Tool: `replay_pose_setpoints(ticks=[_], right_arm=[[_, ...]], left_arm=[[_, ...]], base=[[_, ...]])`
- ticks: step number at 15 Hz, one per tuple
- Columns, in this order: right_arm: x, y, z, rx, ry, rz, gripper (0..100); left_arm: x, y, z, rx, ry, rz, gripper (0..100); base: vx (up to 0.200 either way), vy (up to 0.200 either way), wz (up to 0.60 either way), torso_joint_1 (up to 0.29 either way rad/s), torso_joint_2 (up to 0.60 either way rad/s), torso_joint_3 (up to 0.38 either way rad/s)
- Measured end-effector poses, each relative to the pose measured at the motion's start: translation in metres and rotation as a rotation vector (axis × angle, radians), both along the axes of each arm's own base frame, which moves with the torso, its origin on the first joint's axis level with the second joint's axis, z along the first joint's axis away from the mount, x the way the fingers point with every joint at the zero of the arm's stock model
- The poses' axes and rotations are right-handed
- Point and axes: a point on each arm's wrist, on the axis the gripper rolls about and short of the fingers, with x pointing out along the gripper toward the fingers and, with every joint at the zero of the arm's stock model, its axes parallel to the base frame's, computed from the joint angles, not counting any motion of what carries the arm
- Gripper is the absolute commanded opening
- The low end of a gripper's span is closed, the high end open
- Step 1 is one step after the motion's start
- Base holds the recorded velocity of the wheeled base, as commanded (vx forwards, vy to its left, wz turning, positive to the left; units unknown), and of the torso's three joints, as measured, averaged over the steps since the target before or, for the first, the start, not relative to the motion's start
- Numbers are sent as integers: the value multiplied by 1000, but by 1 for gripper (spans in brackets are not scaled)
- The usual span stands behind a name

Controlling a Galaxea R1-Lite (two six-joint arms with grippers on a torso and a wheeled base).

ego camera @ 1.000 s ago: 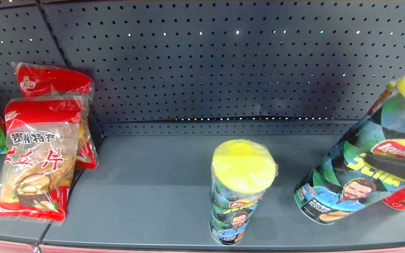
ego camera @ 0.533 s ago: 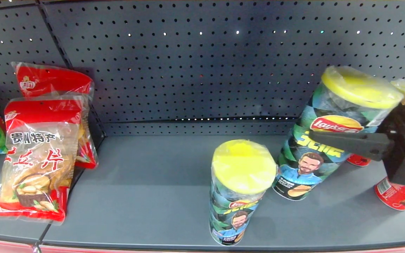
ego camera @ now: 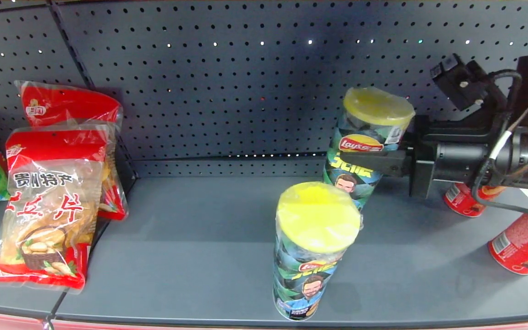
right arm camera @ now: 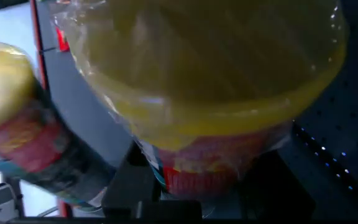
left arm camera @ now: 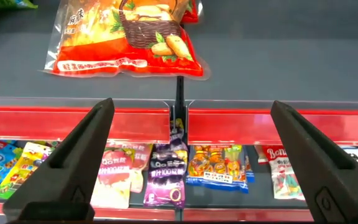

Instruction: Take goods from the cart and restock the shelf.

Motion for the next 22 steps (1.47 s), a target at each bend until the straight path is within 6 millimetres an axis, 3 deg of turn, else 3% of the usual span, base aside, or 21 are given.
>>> replay_pose_setpoints(ticks=[6, 11, 22], right_arm=[[27, 21, -10, -26, 4, 52, 0], [23, 57, -19, -33, 31, 179, 0], [47, 69, -33, -47, 61, 155, 0]], left_arm=[[0, 0, 0, 0, 1, 1, 100], [0, 0, 0, 0, 1, 0, 100], [0, 0, 0, 0, 2, 0, 100]], base=[[0, 0, 0, 0, 0, 0], [0, 0, 0, 0, 0, 0], [0, 0, 0, 0, 0, 0]])
